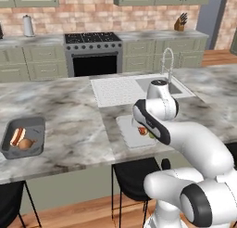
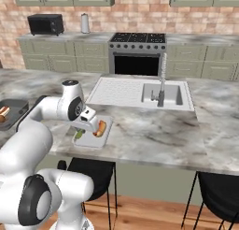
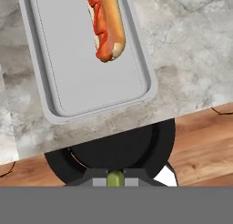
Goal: Place one cooked food and one vegetable from the large plate to each tupperware container.
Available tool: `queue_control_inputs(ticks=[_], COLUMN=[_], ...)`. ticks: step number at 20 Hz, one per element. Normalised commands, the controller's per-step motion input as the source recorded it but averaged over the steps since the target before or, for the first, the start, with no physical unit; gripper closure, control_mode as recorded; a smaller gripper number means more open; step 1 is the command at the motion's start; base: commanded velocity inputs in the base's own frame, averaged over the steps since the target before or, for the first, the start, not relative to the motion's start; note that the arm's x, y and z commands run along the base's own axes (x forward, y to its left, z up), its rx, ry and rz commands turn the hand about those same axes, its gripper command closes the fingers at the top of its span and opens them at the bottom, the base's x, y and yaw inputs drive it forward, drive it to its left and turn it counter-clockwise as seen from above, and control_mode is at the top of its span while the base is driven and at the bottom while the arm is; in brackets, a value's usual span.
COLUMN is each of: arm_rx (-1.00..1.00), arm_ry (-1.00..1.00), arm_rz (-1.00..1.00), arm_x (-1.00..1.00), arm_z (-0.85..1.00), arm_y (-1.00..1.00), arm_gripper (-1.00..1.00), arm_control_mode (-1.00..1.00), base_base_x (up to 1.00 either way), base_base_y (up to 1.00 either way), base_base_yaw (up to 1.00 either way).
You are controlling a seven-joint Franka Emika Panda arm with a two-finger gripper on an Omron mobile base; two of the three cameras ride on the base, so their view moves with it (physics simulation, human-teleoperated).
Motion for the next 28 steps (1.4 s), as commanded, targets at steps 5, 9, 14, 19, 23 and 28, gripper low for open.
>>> queue_control_inputs(ticks=[5, 9, 14, 19, 23, 28], arm_rx=[0.0, 0.0, -0.01, -0.03, -0.02, -0.08], arm_ry=[0.0, 0.0, 0.0, 0.02, 0.03, 0.0], arm_rz=[0.0, -0.01, 0.0, 0.06, 0.11, 0.11], arm_x=[0.0, 0.6, 0.67, 0.71, 0.69, 0.45], arm_z=[0.0, 0.0, -0.06, -0.34, -0.48, -0.43], arm_y=[0.0, 0.27, 0.21, 0.1, 0.0, 0.08], arm_gripper=[1.0, 1.0, 1.0, 1.0, 1.0, 1.0], arm_control_mode=[1.0, -1.0, -1.0, -1.0, -1.0, -1.0], base_base_x=[0.36, 0.0, 0.0, 0.0, 0.0, 0.0], base_base_y=[0.39, 0.0, 0.0, 0.0, 0.0, 0.0], base_base_yaw=[-0.05, 0.0, 0.0, 0.0, 0.0, 0.0])
